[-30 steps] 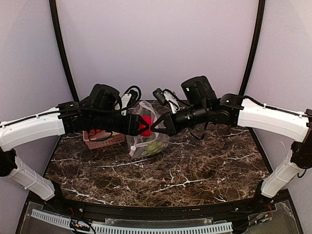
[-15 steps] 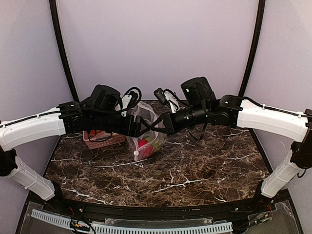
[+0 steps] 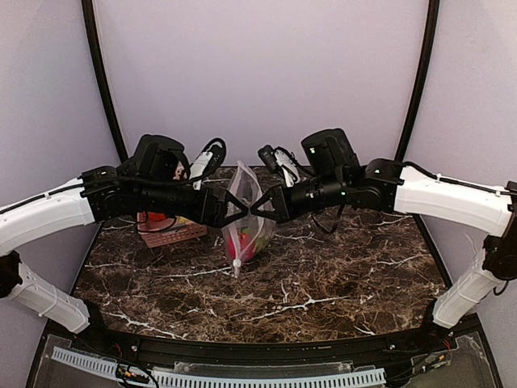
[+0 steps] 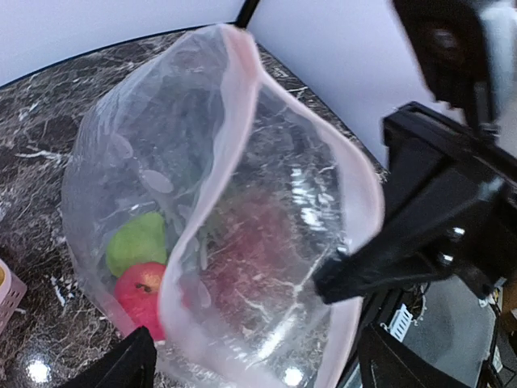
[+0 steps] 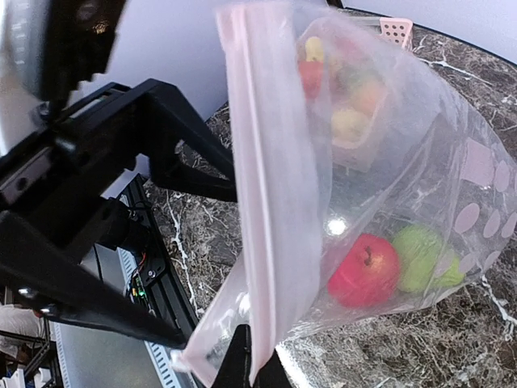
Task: Place the food in the zip-top bag and seal the zipper
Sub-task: Place the fake fruit in the zipper food storage bag, then pick up the fake vegetable from the bin.
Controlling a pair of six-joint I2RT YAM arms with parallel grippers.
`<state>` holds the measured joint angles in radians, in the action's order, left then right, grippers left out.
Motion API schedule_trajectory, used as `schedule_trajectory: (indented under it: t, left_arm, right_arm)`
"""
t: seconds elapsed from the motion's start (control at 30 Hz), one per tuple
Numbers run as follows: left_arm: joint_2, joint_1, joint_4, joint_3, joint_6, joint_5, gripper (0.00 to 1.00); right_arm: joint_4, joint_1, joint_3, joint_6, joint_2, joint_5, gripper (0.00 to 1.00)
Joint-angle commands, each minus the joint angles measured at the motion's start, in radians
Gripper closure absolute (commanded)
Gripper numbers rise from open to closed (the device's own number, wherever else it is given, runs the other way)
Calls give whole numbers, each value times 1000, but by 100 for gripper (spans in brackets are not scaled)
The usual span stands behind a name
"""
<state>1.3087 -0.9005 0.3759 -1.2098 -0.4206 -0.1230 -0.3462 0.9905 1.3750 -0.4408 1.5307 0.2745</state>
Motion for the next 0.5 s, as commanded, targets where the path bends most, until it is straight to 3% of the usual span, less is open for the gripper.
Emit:
schedule_trajectory:
  t: [0.0, 0.23, 0.47]
  left_arm:
    - [-94, 10, 11, -11, 65, -139, 11]
    - [-148, 91, 78, -30, 41, -258, 8]
    - [-183, 242, 203, -33, 76, -199, 8]
  right_arm:
    - [19, 8, -34, -25, -42, -47, 100]
    - [18, 0, -56, -57, -60, -97, 100]
    - [19, -11, -69, -76, -79, -129, 100]
